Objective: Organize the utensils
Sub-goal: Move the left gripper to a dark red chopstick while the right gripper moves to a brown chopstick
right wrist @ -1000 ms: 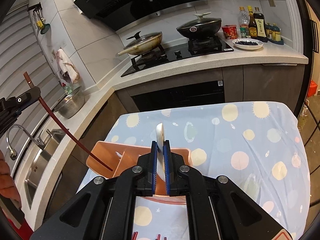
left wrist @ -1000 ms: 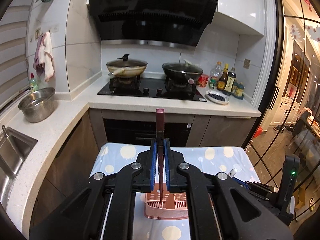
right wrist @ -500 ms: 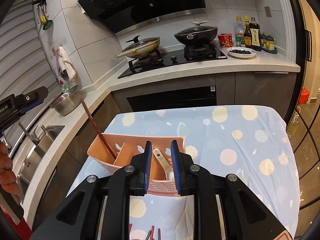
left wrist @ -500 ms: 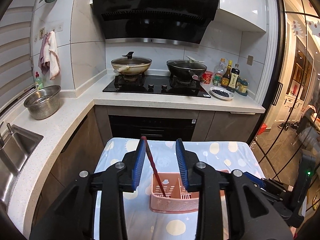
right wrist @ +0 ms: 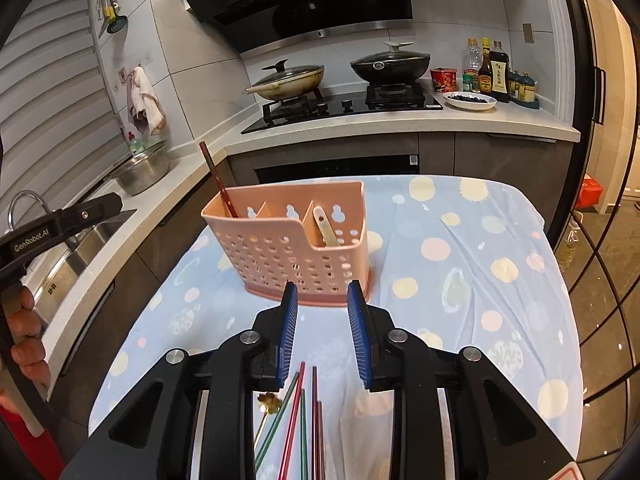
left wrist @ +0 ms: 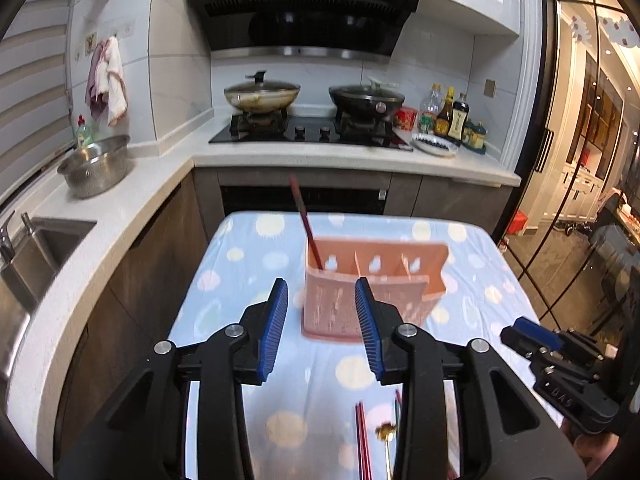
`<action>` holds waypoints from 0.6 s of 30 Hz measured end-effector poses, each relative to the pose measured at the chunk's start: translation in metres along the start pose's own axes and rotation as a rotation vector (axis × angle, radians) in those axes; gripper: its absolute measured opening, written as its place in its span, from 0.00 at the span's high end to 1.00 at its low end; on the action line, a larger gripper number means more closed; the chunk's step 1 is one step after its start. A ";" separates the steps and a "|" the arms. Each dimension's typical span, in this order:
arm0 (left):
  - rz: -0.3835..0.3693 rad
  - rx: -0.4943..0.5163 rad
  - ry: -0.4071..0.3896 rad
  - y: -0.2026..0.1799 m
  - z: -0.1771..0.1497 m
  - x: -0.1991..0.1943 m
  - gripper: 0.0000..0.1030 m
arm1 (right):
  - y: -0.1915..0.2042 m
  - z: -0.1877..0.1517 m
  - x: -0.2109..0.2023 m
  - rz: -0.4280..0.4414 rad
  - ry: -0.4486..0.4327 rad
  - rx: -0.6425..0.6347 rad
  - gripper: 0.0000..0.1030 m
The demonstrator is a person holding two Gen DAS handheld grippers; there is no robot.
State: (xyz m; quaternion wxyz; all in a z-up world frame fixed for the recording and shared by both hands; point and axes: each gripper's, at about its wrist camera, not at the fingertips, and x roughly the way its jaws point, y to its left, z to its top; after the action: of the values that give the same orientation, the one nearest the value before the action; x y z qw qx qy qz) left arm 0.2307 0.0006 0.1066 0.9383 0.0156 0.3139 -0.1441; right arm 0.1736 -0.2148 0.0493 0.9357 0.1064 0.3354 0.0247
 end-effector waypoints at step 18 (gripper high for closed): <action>-0.044 0.014 0.290 -0.013 -0.171 -0.003 0.68 | -0.008 -0.147 -0.045 -0.069 0.164 0.027 0.75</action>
State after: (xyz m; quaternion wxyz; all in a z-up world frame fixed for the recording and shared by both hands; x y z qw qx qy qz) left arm 0.1246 0.0092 -0.0285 0.8797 0.0359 0.4454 -0.1628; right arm 0.0458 -0.2014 -0.0350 0.9039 0.1048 0.4146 -0.0034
